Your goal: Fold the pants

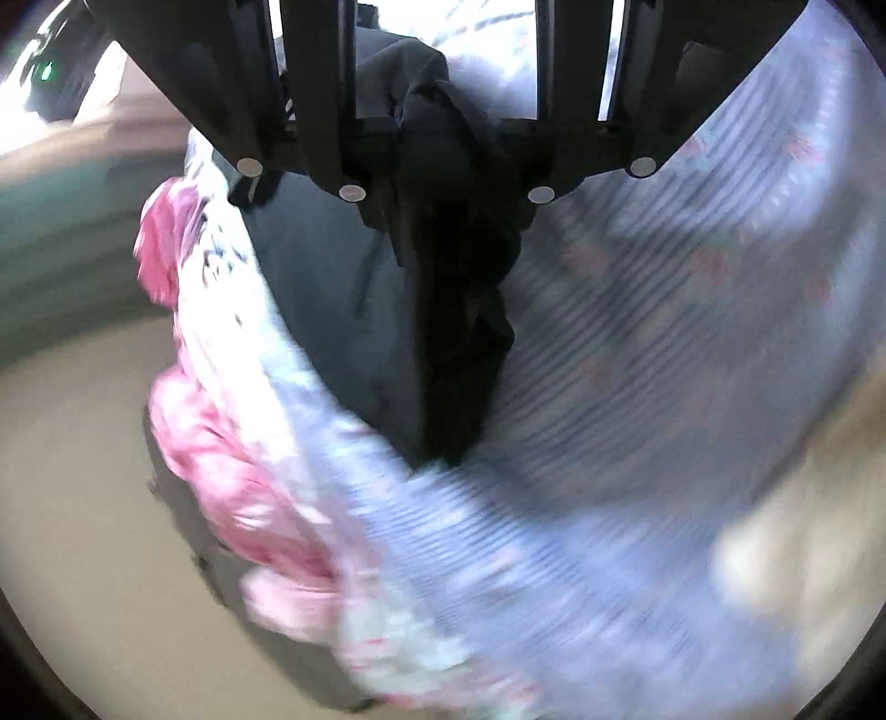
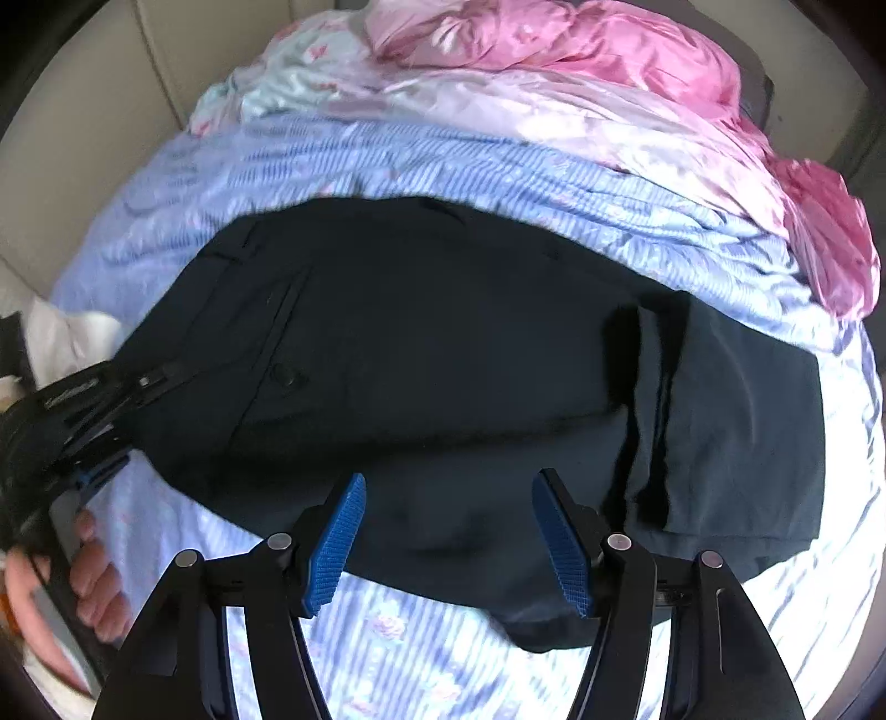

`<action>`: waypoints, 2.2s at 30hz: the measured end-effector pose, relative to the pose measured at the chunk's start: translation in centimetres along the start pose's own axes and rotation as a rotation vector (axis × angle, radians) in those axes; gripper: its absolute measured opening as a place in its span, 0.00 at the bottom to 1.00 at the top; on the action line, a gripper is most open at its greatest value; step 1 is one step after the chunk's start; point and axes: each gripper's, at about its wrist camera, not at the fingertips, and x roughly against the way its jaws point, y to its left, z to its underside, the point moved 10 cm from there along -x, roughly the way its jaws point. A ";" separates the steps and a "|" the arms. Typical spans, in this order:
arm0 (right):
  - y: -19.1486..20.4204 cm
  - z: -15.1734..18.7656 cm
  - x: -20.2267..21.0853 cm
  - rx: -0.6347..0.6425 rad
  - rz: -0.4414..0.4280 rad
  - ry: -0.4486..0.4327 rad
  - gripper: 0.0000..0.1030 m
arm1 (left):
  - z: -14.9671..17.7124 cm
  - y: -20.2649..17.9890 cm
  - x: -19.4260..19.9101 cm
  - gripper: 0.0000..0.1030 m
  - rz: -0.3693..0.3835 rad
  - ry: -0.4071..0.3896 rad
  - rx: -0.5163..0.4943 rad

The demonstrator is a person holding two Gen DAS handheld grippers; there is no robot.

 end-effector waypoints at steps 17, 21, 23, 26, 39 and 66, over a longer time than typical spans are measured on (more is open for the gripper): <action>-19.8 -2.0 12.8 -0.195 0.022 -0.239 0.62 | 8.2 -31.0 3.4 0.19 -0.012 -0.116 -0.769; -25.9 -0.7 13.8 -0.234 0.037 -0.245 0.62 | 13.4 -37.3 1.0 0.18 -0.001 -0.091 -0.872; -29.0 0.4 13.7 -0.254 0.035 -0.232 0.62 | 15.6 -39.4 -0.5 0.18 0.012 -0.065 -0.885; -33.4 2.4 13.0 -0.265 0.053 -0.207 0.62 | 20.1 -42.6 -4.0 0.17 0.019 -0.020 -0.917; -47.9 12.7 3.8 -0.329 0.077 -0.033 0.62 | 37.7 -43.8 -20.7 0.16 -0.085 0.231 -1.042; -39.2 -0.1 -6.4 -0.227 -0.246 -0.037 0.44 | 20.6 -26.7 -11.0 0.70 -0.344 0.027 -0.771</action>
